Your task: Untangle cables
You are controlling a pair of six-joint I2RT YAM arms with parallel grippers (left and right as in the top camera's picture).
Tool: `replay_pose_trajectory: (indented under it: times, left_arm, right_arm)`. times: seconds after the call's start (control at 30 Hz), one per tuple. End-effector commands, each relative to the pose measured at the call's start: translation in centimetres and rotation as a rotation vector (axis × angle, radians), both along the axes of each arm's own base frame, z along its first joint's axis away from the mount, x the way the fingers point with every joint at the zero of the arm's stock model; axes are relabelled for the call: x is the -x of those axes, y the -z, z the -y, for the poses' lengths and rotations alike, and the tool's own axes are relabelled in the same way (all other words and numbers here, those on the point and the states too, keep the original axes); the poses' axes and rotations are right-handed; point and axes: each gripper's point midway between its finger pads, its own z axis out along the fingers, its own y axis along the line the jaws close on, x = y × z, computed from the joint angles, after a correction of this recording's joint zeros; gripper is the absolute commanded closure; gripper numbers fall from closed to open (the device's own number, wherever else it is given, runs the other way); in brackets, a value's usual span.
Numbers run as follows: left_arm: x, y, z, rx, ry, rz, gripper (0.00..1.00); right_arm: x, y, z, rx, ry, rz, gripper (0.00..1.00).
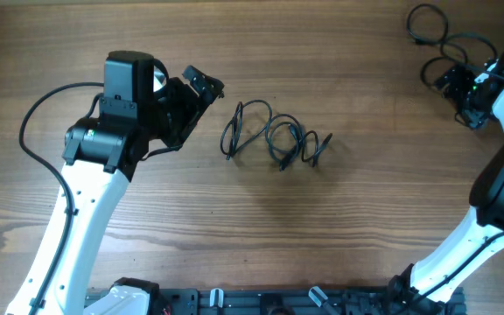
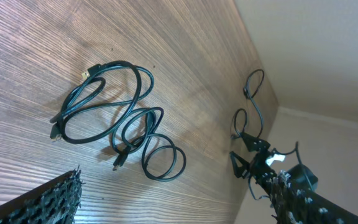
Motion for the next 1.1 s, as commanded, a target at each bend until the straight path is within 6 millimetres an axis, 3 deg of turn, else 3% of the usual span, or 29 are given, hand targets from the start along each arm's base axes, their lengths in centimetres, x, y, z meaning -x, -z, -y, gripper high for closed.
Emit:
replay_pose_trajectory:
  times: [0.0, 0.07, 0.23, 0.27, 0.3, 0.37, 0.43, 0.47, 0.5, 0.53, 0.57, 0.7, 0.8, 0.87, 0.93, 0.97, 1.07]
  left_arm:
    - [-0.2, -0.1, 0.0, -0.020, 0.011, 0.019, 0.00]
    - [-0.2, -0.1, 0.0, -0.020, 0.011, 0.019, 0.00]
    - [-0.2, -0.1, 0.0, -0.020, 0.011, 0.019, 0.00]
    - [-0.2, -0.1, 0.0, -0.020, 0.011, 0.019, 0.00]
    - [-0.2, -0.2, 0.0, -0.020, 0.011, 0.020, 0.00]
    - [-0.4, -0.3, 0.0, -0.018, 0.011, 0.030, 0.00]
    - [-0.5, -0.4, 0.1, -0.016, 0.010, 0.036, 0.00]
    - [-0.5, -0.4, 0.1, -0.016, 0.010, 0.036, 0.00]
    - [-0.5, -0.4, 0.1, -0.016, 0.010, 0.036, 0.00]
    - [-0.5, -0.4, 0.1, -0.016, 0.010, 0.037, 0.00]
    - [-0.5, -0.4, 0.1, -0.016, 0.010, 0.037, 0.00]
    - [-0.5, -0.4, 0.1, -0.016, 0.011, 0.037, 0.00]
    - [-0.5, -0.4, 0.1, -0.016, 0.010, 0.037, 0.00]
    - [-0.5, -0.4, 0.1, -0.016, 0.011, 0.037, 0.00]
    - [-0.5, -0.4, 0.0, -0.017, 0.010, 0.037, 0.00]
    - [-0.5, -0.4, 0.0, -0.017, 0.010, 0.037, 0.00]
    - [-0.3, -0.2, 0.0, -0.020, 0.010, 0.026, 0.00]
  right_arm:
    - [-0.2, 3.0, -1.3, -0.037, -0.001, -0.034, 0.01]
    - [-0.9, 4.2, -1.4, -0.033, -0.006, -0.022, 0.10]
    - [-4.3, 5.0, -0.9, -0.053, 0.034, 0.115, 0.64]
    - [-5.1, 4.5, -1.2, -0.062, 0.015, 0.159, 0.69]
    - [-6.2, 3.5, -1.5, -0.075, -0.012, 0.223, 0.71]
    - [-9.5, -1.3, -2.8, -0.144, -0.108, 0.411, 0.73]
    - [-11.8, -7.1, -2.1, -0.153, -0.106, 0.525, 0.74]
    - [-12.6, -9.9, -1.5, -0.137, -0.116, 0.567, 0.73]
    - [-13.1, -12.7, -1.1, -0.127, -0.118, 0.586, 0.41]
    - [-13.2, -14.0, -1.0, -0.115, -0.130, 0.580, 0.02]
    - [-13.0, -14.8, -0.9, -0.088, -0.151, 0.562, 0.00]
    - [-10.3, -13.8, 1.8, 0.024, -0.065, 0.398, 0.00]
    - [-7.1, -15.5, 4.7, 0.109, 0.018, 0.324, 0.00]
    - [-4.1, -19.1, 5.7, 0.117, 0.062, 0.323, 0.00]
    - [0.1, -23.5, 5.0, 0.113, 0.092, 0.311, 0.00]
    - [1.4, -24.7, 4.3, 0.107, 0.096, 0.305, 0.00]
    - [7.3, -29.8, -2.8, 0.006, -0.040, 0.307, 0.00]
